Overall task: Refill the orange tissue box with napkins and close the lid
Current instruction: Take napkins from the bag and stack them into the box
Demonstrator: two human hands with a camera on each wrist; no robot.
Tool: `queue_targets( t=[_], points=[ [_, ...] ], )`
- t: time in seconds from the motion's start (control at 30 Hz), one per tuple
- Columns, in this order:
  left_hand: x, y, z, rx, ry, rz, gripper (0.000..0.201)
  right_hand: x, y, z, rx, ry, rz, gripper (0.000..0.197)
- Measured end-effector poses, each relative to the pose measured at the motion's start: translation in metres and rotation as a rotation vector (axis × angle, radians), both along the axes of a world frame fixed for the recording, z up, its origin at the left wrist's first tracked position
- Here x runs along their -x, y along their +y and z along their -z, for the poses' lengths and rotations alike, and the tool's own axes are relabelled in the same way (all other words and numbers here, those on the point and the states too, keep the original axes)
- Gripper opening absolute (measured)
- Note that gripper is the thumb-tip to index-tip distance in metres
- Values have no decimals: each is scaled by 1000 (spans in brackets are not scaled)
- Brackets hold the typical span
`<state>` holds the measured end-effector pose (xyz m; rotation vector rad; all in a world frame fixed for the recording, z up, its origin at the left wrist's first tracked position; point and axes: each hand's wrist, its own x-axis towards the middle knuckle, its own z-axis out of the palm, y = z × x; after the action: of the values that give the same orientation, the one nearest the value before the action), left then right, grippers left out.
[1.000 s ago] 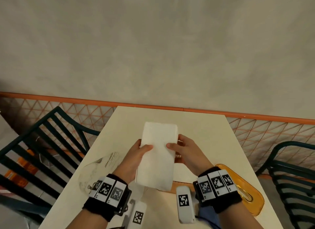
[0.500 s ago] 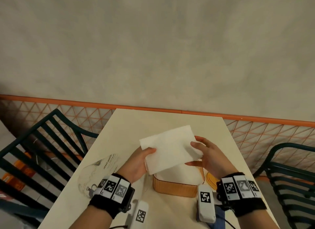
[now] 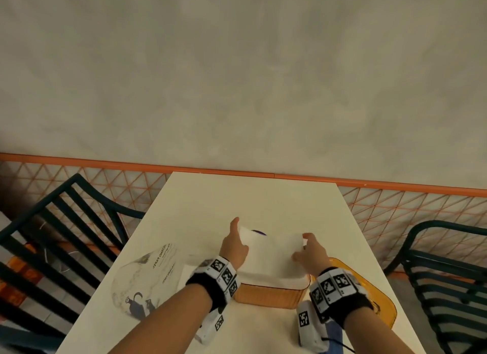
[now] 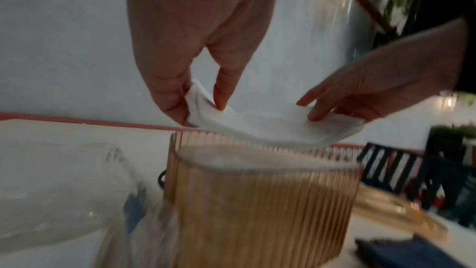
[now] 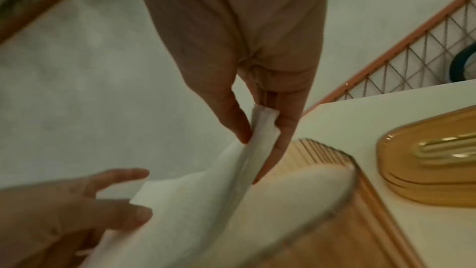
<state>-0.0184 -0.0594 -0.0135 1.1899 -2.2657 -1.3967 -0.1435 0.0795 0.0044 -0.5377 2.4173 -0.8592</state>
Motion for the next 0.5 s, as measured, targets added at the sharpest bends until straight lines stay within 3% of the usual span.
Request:
queue_targets(
  t=[0.13, 0.23, 0.3, 0.4, 0.5],
  points=[
    [2, 3, 28, 171, -209, 122, 74, -5, 3, 22, -158, 39, -77, 59],
    [0, 2, 29, 477, -293, 303, 64, -3, 6, 25, -163, 85, -128, 64],
    [-4, -2, 23, 670, -363, 474, 58, -3, 9, 22, -184, 213, -195, 67],
    [-6, -10, 15, 734, -521, 710, 62, -4, 9, 15, -178, 514, -409, 70],
    [-2, -13, 16, 712, -650, 838, 66, -4, 2, 17, -264, 475, -693, 68]
  ],
)
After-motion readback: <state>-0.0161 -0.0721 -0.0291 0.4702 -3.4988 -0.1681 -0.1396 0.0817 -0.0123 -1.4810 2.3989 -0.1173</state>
